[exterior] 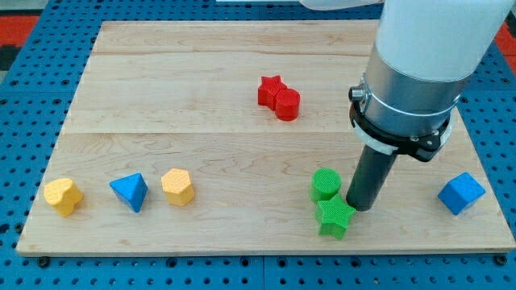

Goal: Push the green circle with a green star towards up

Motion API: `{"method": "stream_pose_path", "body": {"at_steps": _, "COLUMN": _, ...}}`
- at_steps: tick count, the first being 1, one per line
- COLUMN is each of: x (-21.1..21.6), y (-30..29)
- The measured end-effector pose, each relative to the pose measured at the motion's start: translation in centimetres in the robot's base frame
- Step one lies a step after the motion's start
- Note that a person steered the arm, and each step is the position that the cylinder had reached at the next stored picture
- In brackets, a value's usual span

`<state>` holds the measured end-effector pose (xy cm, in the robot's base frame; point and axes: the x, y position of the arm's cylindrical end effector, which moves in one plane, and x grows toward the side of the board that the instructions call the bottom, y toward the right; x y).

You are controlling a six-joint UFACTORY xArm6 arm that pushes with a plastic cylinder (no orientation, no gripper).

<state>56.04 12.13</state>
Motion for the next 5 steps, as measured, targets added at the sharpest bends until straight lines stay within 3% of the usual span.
{"method": "stream_pose_path", "body": {"at_steps": 1, "x": 2.4, "y": 3.1}}
{"method": "stream_pose_path", "body": {"at_steps": 2, "x": 5.8, "y": -0.9}}
{"method": "stream_pose_path", "body": {"at_steps": 3, "x": 4.6, "y": -4.0}}
{"method": "stream_pose_path", "body": {"at_steps": 5, "x": 0.1, "y": -3.8}}
